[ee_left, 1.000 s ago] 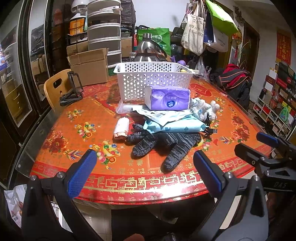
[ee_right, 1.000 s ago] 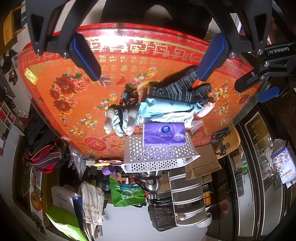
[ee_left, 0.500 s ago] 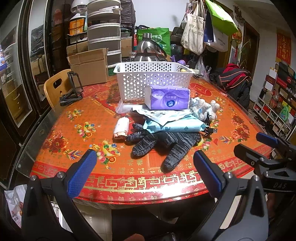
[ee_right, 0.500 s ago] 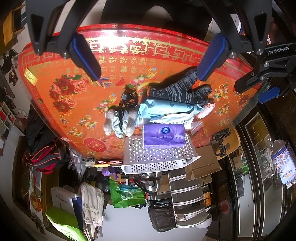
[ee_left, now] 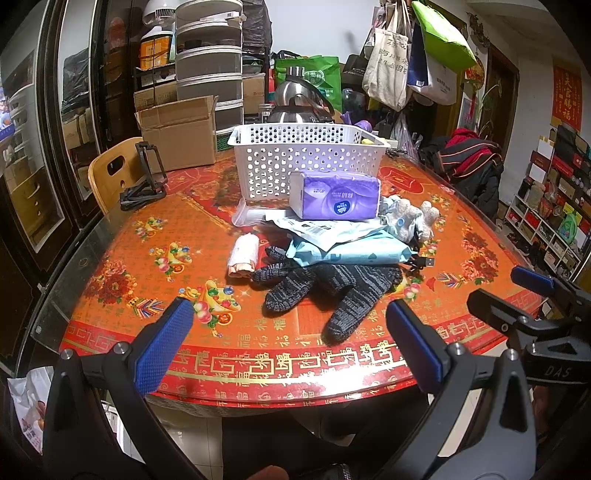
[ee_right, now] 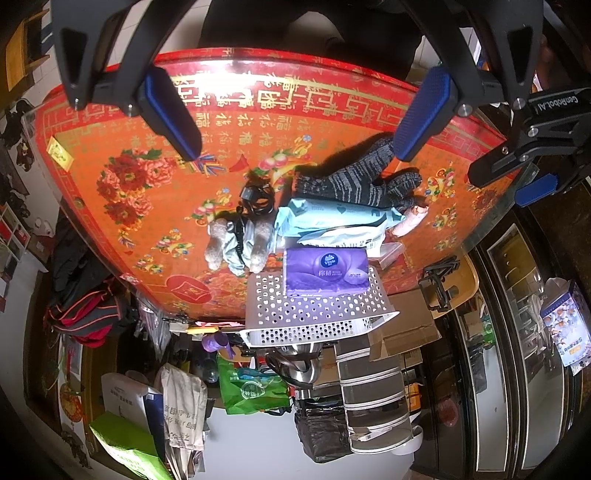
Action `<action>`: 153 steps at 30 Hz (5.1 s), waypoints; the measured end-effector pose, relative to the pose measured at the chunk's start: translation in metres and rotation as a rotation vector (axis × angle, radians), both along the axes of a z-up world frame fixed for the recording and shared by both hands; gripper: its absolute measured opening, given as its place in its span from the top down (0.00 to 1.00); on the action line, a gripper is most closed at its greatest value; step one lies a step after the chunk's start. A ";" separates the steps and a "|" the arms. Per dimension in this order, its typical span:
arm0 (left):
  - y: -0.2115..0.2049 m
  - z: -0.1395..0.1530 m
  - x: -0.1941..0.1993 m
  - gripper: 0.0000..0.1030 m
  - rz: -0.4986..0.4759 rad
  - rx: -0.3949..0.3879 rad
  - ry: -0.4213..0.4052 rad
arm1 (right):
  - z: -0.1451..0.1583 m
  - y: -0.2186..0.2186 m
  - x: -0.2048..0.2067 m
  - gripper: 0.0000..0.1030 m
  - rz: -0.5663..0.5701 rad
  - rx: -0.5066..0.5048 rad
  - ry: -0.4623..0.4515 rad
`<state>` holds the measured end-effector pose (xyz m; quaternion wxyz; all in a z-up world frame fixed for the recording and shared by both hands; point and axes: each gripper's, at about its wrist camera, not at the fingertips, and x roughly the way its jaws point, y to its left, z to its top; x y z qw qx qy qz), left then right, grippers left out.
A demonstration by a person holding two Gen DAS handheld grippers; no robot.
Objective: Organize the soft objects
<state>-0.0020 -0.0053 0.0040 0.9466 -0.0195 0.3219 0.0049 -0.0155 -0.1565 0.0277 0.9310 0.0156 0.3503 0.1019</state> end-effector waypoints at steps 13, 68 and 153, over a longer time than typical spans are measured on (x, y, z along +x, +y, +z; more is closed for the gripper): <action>0.004 -0.006 0.003 0.00 -0.001 -0.020 0.005 | -0.003 0.001 0.000 0.00 -0.002 0.008 -0.014; 0.082 -0.098 0.169 0.69 -0.076 -0.143 0.186 | -0.081 -0.025 0.123 0.73 0.033 0.014 0.159; 0.078 0.063 0.332 0.00 -0.044 -0.021 0.102 | 0.062 0.002 0.319 0.24 0.076 -0.046 0.040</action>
